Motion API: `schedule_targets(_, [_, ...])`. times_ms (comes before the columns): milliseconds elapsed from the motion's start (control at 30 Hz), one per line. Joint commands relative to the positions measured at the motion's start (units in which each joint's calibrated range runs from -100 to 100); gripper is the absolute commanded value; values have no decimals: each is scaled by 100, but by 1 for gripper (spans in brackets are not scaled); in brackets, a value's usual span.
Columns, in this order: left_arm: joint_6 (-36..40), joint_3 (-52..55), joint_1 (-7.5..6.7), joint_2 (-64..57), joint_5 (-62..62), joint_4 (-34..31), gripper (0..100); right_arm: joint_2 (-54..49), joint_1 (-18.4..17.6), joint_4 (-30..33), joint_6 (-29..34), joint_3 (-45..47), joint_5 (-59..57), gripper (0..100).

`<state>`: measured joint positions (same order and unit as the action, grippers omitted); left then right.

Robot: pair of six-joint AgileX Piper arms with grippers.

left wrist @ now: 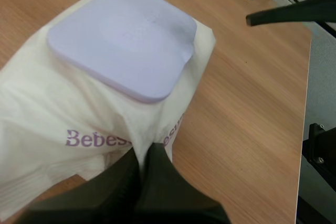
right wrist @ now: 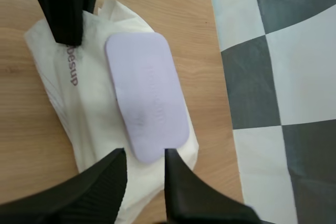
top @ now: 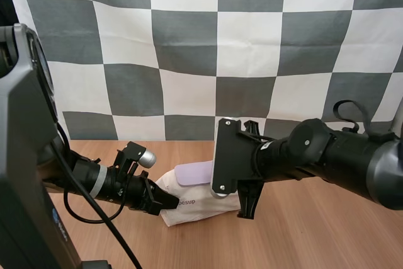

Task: Open the wet wipes lid

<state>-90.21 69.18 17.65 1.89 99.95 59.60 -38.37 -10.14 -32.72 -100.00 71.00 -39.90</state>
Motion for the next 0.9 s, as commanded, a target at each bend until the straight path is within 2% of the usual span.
schedule_targets(0, [59,1,-3,7,5,-8,0,71,-69,-73,0,5,-105,46])
schedule_targets(233, [59,1,-3,7,5,-8,0,114,-384,-389,0,5,31,46])
schedule_targets(600, [67,1,-3,7,5,-19,0,621,-392,-377,0,5,31,46])
schedule_targets(767, [67,1,-3,7,5,-19,0,823,-392,-377,0,5,392,46])
schedule_targets(867, [67,1,-3,7,5,-19,0,879,-392,-540,0,-26,468,46])
